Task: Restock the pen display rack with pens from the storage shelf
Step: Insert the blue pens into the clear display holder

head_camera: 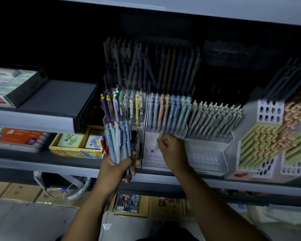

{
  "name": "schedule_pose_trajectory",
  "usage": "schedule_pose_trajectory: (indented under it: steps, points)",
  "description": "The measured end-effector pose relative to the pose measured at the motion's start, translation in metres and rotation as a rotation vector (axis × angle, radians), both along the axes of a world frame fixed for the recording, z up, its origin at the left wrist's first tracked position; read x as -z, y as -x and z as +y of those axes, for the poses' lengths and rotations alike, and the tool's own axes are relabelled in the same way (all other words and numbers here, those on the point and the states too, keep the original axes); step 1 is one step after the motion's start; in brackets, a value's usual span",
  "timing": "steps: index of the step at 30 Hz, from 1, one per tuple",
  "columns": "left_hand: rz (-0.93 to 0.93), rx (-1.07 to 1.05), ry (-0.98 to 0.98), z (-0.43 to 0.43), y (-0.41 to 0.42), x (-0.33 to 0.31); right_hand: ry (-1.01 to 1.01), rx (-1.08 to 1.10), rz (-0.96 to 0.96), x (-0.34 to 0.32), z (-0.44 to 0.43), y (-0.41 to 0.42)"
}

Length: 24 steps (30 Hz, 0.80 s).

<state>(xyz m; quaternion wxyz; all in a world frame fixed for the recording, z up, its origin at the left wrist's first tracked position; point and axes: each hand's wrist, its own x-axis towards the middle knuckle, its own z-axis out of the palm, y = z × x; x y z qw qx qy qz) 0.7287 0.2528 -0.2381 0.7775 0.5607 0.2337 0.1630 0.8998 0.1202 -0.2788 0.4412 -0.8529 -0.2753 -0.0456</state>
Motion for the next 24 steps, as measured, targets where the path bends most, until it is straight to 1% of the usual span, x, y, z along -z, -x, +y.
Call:
schedule_pose_trajectory:
  steps: [4, 7, 12, 15, 17, 19, 21, 24]
  points:
    - [0.004, 0.004, 0.009, 0.001, 0.001, 0.001, 0.123, -0.006, -0.019, 0.004, 0.005, -0.002]
    - [0.007, 0.011, 0.006, -0.002, 0.000, 0.001, 0.181, 0.017, 0.009, 0.008, 0.007, -0.001]
    - [-0.004, 0.017, 0.032, -0.010, -0.001, 0.000, 0.193, 0.041, 0.055, 0.005, 0.010, 0.002]
    - [-0.014, 0.001, 0.084, -0.015, -0.002, -0.001, 0.192, 0.065, 0.140, 0.005, 0.009, 0.002]
    - [-0.019, -0.010, 0.103, -0.016, -0.002, -0.001, 0.165, 0.108, 0.196, 0.000, 0.006, 0.007]
    - [-0.021, -0.020, 0.111, -0.018, -0.002, -0.001, 0.089, 0.108, 0.201, -0.007, 0.002, 0.015]
    - [-0.018, -0.024, 0.120, -0.021, -0.004, -0.001, -0.010, 0.037, 0.244, -0.022, 0.000, 0.025]
    - [-0.005, -0.029, 0.128, -0.026, -0.007, -0.001, -0.196, -0.126, 0.464, -0.050, -0.002, 0.040]
